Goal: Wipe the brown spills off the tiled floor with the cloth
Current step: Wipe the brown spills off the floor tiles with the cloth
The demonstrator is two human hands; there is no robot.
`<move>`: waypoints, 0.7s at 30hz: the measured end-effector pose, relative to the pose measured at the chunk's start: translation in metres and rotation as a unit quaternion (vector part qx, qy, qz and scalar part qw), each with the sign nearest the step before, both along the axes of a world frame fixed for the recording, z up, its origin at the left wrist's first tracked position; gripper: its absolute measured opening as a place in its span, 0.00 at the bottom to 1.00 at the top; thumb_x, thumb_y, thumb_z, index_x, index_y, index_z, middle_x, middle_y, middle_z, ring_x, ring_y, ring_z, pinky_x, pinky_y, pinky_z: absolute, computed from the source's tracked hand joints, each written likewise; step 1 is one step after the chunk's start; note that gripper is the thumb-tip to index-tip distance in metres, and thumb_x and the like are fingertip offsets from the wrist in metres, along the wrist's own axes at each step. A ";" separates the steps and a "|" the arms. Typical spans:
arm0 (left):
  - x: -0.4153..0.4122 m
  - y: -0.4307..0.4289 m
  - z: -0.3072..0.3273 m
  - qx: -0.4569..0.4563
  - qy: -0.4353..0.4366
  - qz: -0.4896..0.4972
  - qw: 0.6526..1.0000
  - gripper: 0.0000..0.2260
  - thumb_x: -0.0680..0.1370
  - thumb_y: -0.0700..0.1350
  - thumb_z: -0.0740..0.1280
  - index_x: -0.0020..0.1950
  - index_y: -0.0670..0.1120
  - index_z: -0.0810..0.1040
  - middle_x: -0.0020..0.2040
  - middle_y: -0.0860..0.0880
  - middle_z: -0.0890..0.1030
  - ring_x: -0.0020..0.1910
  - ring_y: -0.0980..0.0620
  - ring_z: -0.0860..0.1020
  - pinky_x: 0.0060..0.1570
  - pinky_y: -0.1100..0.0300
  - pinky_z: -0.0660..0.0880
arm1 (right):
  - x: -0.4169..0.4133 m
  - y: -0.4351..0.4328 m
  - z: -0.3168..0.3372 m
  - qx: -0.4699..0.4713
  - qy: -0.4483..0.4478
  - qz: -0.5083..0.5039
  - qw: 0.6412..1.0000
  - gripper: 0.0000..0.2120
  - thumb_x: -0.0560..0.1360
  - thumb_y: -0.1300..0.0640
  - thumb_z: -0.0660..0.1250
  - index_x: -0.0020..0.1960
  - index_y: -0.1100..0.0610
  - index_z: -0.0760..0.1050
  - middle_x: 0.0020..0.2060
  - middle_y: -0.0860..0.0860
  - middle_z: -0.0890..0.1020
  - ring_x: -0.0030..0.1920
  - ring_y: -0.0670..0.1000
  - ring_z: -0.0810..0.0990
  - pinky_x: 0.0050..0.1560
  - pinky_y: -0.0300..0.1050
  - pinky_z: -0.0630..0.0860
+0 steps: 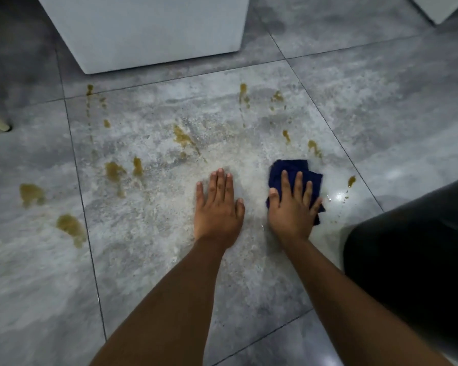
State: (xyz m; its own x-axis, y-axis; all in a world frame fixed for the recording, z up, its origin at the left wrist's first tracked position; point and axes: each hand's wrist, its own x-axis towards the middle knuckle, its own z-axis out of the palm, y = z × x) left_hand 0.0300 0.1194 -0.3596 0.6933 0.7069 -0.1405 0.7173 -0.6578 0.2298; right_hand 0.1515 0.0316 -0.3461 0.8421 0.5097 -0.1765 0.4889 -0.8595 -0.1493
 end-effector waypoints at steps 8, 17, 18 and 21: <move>-0.001 0.002 0.000 0.006 -0.012 -0.005 1.000 0.29 0.79 0.55 0.37 0.78 0.44 0.41 0.79 0.46 0.42 0.77 0.51 0.38 0.73 0.47 0.35 | 0.079 0.078 0.004 0.008 0.038 0.071 0.997 0.26 0.81 0.39 0.44 0.77 0.43 0.47 0.78 0.49 0.46 0.77 0.56 0.43 0.73 0.62 0.41; 0.001 0.000 0.000 0.003 0.000 0.004 1.000 0.29 0.79 0.55 0.38 0.78 0.45 0.39 0.79 0.47 0.40 0.76 0.52 0.36 0.73 0.46 0.35 | 0.022 0.056 -0.003 0.039 0.006 -0.001 0.999 0.26 0.80 0.39 0.45 0.77 0.42 0.48 0.78 0.49 0.47 0.77 0.55 0.43 0.72 0.61 0.37; 0.002 0.000 0.001 0.001 -0.001 0.004 1.000 0.28 0.80 0.55 0.39 0.78 0.45 0.39 0.79 0.47 0.40 0.76 0.52 0.36 0.73 0.46 0.35 | 0.024 0.067 -0.002 0.038 0.010 0.033 0.999 0.26 0.80 0.39 0.45 0.77 0.42 0.49 0.78 0.49 0.47 0.77 0.56 0.43 0.73 0.62 0.38; 0.001 0.001 0.002 0.001 0.001 -0.001 1.000 0.28 0.80 0.55 0.40 0.78 0.45 0.39 0.79 0.47 0.40 0.76 0.52 0.37 0.73 0.47 0.35 | 0.060 0.089 0.000 0.022 0.021 0.056 0.998 0.27 0.80 0.38 0.44 0.77 0.42 0.48 0.78 0.49 0.47 0.77 0.56 0.43 0.73 0.63 0.40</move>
State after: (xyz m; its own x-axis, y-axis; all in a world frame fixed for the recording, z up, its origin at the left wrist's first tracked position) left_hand 0.0312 0.1209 -0.3580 0.6947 0.7054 -0.1407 0.7162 -0.6602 0.2263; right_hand 0.2117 0.1210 -0.3458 0.7715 0.6086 -0.1856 0.5744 -0.7917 -0.2080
